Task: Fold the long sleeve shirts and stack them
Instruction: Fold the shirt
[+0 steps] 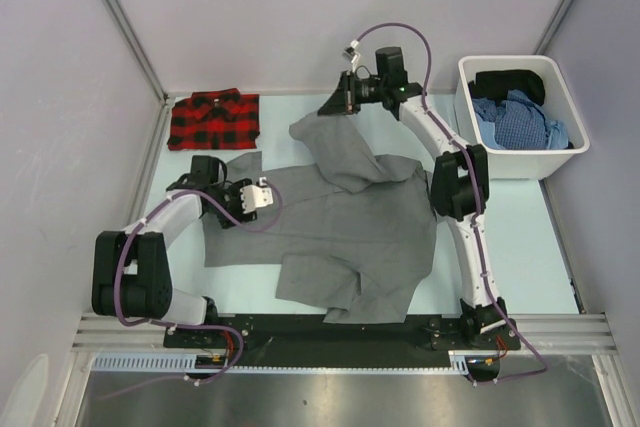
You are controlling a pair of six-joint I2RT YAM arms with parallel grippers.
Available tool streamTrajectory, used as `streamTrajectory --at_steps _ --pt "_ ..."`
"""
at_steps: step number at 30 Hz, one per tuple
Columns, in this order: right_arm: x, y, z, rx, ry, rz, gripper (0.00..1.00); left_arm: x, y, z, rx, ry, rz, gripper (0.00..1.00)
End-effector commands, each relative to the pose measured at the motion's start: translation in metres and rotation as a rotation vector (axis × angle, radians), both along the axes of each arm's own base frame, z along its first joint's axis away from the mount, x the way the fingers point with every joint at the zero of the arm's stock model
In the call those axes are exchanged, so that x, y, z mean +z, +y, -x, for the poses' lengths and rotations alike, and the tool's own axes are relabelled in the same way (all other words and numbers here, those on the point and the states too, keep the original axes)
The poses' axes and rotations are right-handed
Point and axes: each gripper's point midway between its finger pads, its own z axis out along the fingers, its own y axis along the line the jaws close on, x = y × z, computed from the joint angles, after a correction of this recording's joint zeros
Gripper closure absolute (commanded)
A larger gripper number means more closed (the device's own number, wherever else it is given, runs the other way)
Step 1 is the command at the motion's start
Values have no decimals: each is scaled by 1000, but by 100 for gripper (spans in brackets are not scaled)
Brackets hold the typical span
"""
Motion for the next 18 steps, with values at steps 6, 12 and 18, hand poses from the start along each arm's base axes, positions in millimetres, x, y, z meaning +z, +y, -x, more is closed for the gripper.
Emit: streamTrajectory --at_steps 6,12,18 --pt "56 -24 -13 -53 -127 -30 100 -10 9 9 -145 -22 -137 42" --pt "55 -32 -7 -57 -158 22 100 10 7 12 -112 -22 -110 85" --pt "-9 -60 21 -12 -188 290 100 19 -13 91 -223 188 -27 100"
